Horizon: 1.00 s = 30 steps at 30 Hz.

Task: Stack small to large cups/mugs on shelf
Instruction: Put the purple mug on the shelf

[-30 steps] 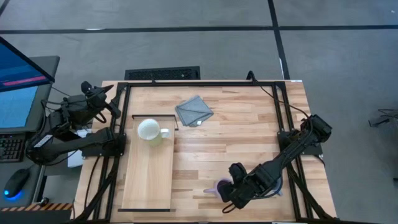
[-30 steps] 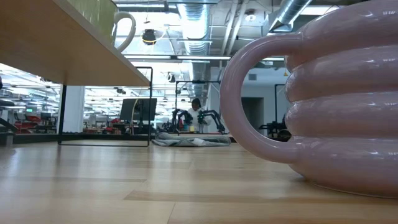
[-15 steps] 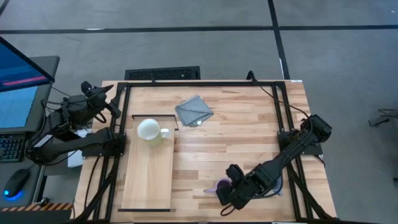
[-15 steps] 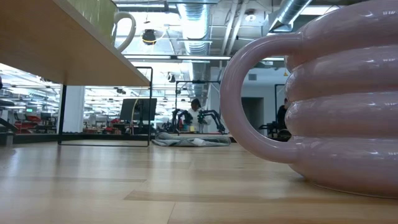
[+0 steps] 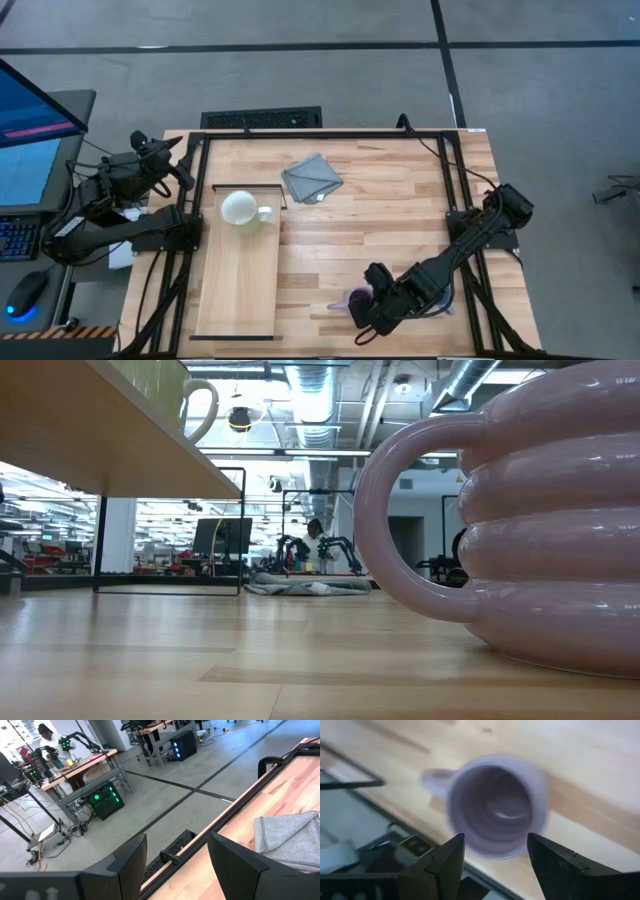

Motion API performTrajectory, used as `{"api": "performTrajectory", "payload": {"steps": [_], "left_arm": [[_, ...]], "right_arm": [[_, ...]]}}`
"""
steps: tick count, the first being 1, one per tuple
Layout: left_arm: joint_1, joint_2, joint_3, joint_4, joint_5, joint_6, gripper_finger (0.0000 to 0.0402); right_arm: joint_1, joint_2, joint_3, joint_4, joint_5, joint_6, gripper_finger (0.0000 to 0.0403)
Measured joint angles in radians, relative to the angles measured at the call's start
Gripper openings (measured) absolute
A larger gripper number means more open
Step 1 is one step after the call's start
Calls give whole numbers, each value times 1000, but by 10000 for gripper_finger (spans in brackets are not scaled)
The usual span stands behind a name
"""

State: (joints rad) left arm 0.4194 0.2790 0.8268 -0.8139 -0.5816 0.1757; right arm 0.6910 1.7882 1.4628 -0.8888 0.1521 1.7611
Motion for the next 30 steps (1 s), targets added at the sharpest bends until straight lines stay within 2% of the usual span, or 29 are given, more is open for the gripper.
{"api": "performTrajectory", "payload": {"steps": [5,22,30], "left_arm": [[0,0,0,0,0,0,203],[0,0,0,-13,2,-2,203],[0,0,0,-13,66,-4,203]], "right_arm": [[0,0,0,-73,1,26,239],[-20,0,-4,-103,1,19,239],[-20,0,-53,-72,-19,19,239]]}}
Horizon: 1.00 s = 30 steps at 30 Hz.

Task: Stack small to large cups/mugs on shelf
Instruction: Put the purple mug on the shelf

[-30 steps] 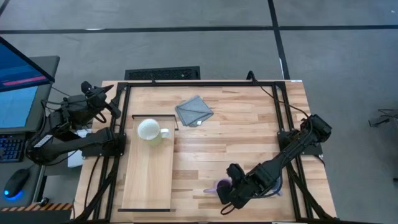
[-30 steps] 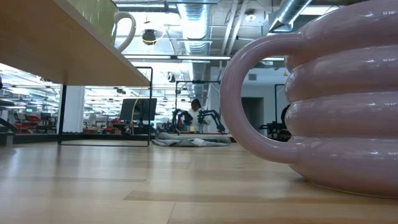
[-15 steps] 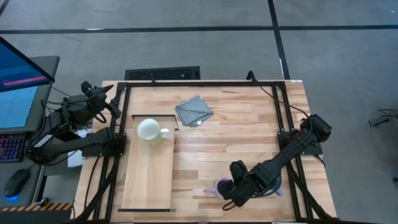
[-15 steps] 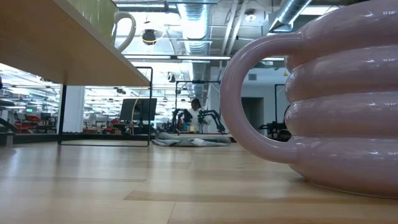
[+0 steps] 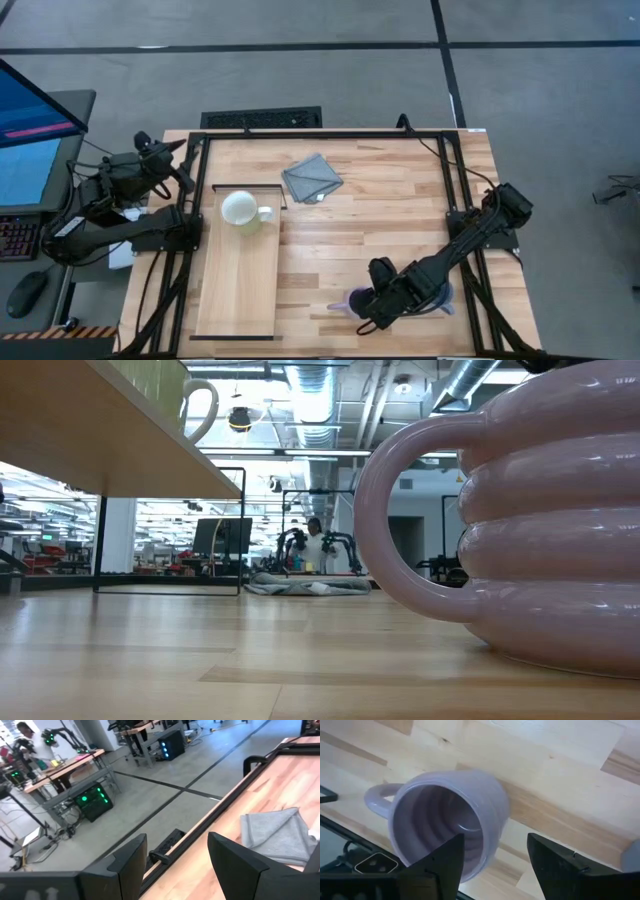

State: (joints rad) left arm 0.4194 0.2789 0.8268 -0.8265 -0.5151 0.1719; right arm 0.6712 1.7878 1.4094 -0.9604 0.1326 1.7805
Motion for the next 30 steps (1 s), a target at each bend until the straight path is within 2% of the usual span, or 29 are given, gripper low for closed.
{"api": "performTrajectory", "payload": {"steps": [21,25,30], "left_arm": [[0,0,0,1,5,-7,203],[0,0,0,1,5,-7,203],[0,0,0,1,5,-7,203]], "right_arm": [[-26,1,-127,136,-17,-17,237],[-32,1,-126,139,-17,-36,217],[-32,1,-126,142,-17,-38,168]]}}
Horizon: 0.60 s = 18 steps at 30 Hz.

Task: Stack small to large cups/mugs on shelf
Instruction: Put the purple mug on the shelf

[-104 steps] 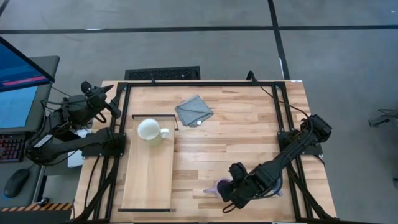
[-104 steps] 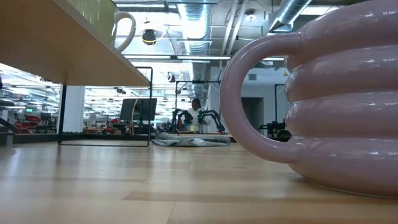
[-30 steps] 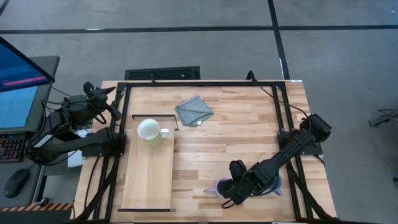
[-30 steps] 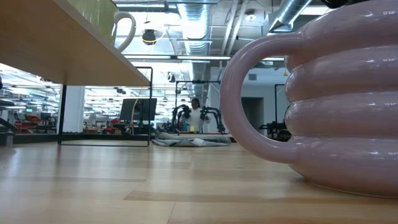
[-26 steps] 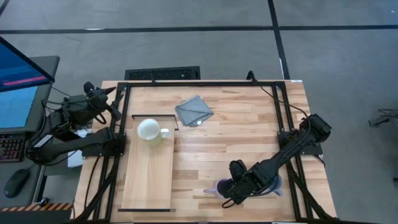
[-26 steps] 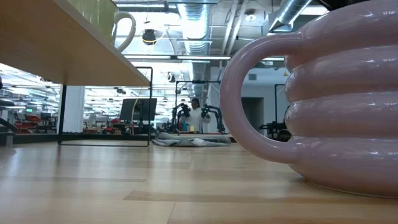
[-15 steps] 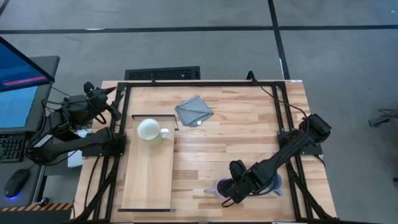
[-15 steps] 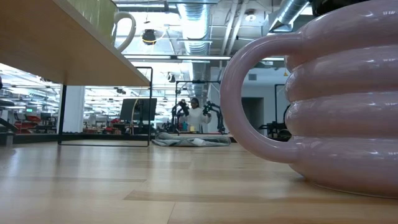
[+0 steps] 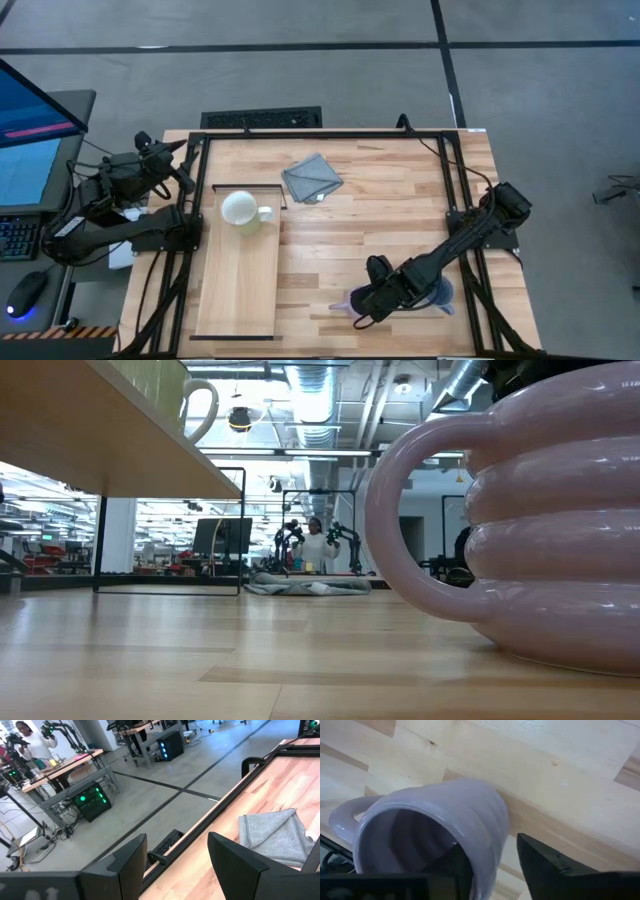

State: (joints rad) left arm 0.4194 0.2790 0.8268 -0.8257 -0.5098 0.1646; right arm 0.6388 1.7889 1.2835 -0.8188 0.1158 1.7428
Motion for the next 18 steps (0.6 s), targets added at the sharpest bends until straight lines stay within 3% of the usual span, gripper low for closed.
{"api": "performTrajectory", "payload": {"steps": [7,18], "left_arm": [[0,0,0,0,0,0,203],[0,0,0,-28,0,-8,203]], "right_arm": [[0,0,0,15,12,0,114],[0,0,0,18,16,2,102]]}}
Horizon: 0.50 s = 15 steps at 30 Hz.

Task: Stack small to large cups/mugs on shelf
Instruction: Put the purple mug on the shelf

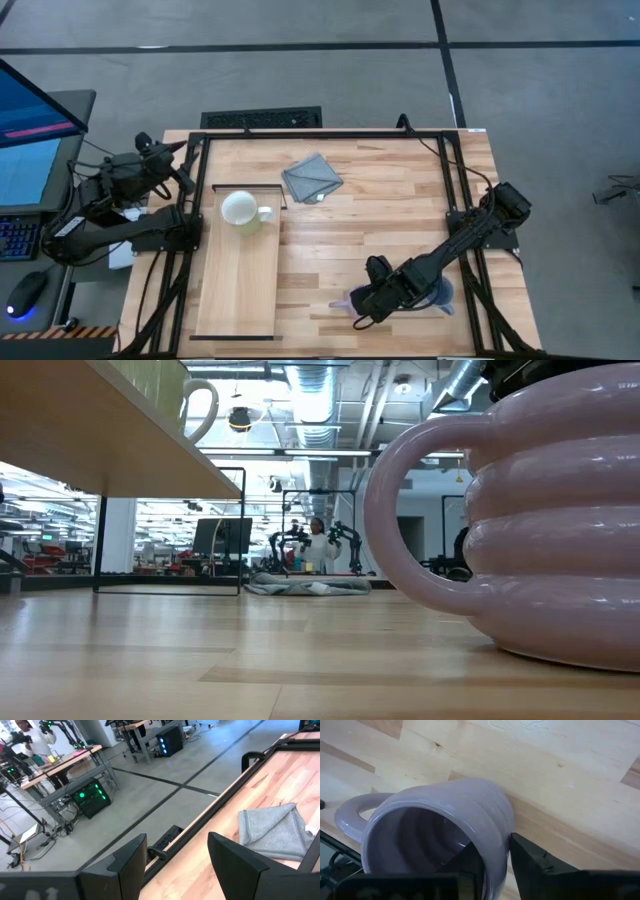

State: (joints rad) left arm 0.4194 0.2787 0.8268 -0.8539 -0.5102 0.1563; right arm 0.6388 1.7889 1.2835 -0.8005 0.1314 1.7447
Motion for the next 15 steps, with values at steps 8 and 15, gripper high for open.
{"api": "performTrajectory", "payload": {"steps": [8,15], "left_arm": [[0,0,0,-5,0,-12,203],[0,0,0,-5,0,-13,203]], "right_arm": [[0,0,0,1,0,0,99],[0,0,0,2,14,-2,56]]}}
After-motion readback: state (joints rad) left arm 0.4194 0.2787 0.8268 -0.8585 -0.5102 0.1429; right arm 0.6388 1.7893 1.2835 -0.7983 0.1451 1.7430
